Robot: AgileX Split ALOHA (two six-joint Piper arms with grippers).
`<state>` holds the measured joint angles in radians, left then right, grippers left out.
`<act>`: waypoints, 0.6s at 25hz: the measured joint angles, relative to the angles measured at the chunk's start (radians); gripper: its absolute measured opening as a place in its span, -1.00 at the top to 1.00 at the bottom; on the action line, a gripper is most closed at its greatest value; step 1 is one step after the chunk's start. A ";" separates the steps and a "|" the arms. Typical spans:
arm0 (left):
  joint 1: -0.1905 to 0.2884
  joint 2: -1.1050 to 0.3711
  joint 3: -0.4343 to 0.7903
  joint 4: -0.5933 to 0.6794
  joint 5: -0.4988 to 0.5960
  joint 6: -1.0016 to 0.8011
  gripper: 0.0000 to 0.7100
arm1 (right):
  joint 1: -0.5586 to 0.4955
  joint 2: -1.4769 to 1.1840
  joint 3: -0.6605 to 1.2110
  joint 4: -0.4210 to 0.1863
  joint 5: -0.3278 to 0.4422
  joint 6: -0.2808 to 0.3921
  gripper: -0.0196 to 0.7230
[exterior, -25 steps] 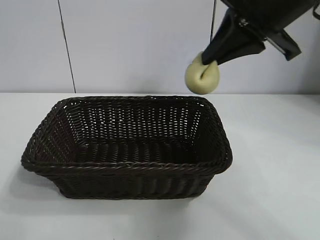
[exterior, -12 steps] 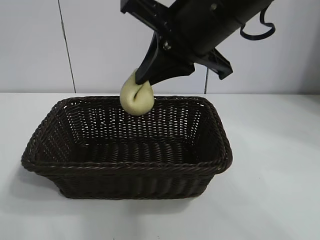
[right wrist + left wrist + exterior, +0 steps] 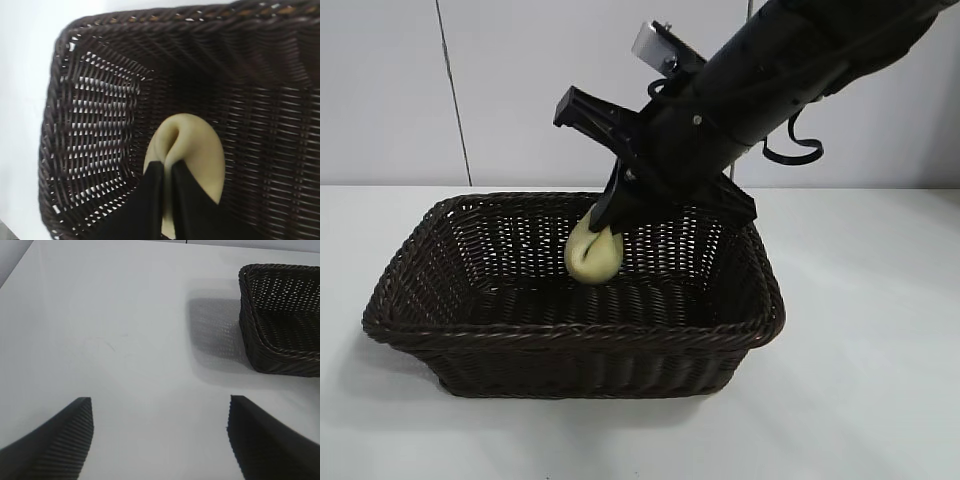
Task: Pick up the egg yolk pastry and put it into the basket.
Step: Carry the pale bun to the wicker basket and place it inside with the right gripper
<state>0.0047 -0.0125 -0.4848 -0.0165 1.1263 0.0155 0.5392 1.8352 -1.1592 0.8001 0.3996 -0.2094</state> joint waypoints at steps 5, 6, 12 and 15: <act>0.000 0.000 0.000 0.000 0.000 0.000 -0.52 | 0.000 0.003 0.000 0.003 -0.010 0.000 0.86; 0.000 0.000 0.000 0.000 0.000 0.000 -0.52 | 0.000 0.003 0.000 0.003 -0.010 0.000 0.85; 0.000 0.000 0.000 0.000 0.000 0.000 -0.52 | 0.000 0.004 0.000 0.004 -0.003 0.000 0.16; 0.000 0.000 0.000 0.000 0.000 0.000 -0.52 | 0.000 0.004 0.000 0.004 0.002 0.000 -0.40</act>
<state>0.0047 -0.0125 -0.4848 -0.0165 1.1263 0.0155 0.5392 1.8395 -1.1592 0.8044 0.4014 -0.2094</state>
